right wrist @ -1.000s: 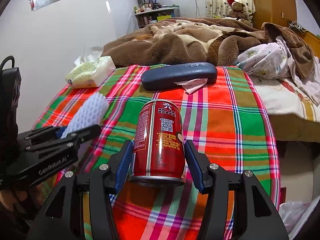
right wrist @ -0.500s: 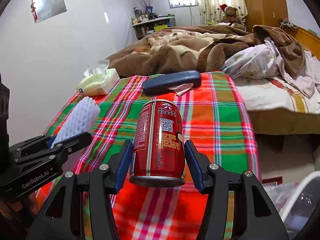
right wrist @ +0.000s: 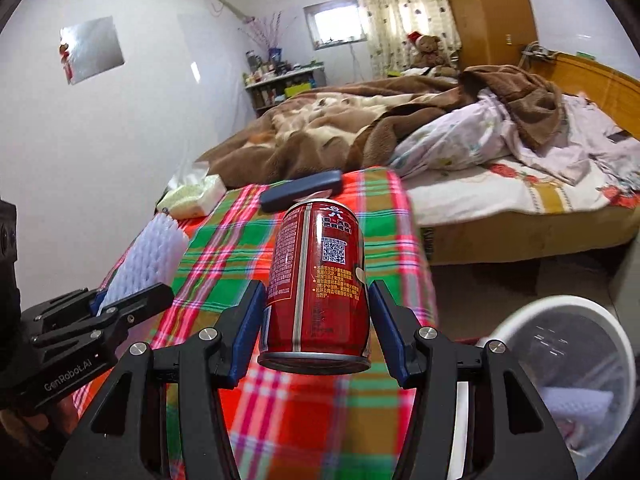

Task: Collect trash
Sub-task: 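Carry the foam sleeve and red can over the wastebasket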

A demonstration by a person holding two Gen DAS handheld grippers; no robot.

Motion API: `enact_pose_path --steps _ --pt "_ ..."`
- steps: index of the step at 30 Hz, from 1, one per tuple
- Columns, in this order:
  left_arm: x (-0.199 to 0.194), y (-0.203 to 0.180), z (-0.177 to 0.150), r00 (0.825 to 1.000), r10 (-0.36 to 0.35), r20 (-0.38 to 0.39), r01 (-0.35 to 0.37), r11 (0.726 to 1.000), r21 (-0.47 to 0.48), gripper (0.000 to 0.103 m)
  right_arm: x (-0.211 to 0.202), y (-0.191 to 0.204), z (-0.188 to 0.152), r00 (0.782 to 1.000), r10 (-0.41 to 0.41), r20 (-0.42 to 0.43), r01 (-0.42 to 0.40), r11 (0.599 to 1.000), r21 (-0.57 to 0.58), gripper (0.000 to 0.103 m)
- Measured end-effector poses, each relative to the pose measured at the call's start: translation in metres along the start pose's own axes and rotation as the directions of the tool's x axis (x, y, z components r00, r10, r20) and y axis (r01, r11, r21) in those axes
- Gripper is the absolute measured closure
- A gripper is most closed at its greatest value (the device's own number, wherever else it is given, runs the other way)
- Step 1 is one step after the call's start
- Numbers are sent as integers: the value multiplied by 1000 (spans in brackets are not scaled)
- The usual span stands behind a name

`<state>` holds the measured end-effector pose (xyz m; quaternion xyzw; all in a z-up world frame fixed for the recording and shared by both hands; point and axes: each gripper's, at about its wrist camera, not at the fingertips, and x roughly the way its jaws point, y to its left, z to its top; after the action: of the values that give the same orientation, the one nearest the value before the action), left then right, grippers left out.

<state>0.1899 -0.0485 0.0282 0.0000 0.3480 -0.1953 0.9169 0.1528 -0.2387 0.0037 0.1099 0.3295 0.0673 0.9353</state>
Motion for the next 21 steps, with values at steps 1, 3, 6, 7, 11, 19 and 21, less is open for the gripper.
enact_pose_path --steps 1,3,6,7,11,19,21 --pt "-3 -5 -1 1000 -8 4 8 1000 6 75 -5 -3 -2 1000 -5 7 5 1000 6 48" --pt "-7 -20 -2 1000 -23 10 22 999 25 75 -16 -12 -5 1000 -21 18 21 1000 16 48" --pt "-13 -41 -4 999 -50 15 49 998 50 75 -30 -27 -11 998 -50 32 49 998 37 48" --pt "-14 -50 -5 998 -63 17 61 996 59 75 -34 -31 -12 998 -59 35 58 997 44 48" --pt "-15 -77 -9 995 -102 11 101 991 87 75 -47 -50 -18 992 -114 50 110 991 70 48" --pt "-4 -134 -21 980 -195 -36 198 971 136 75 -70 -95 -33 977 -210 43 201 968 150 48" --pt "0 -148 -25 976 -214 -49 219 964 151 75 -74 -105 -37 971 -237 35 228 960 161 48"
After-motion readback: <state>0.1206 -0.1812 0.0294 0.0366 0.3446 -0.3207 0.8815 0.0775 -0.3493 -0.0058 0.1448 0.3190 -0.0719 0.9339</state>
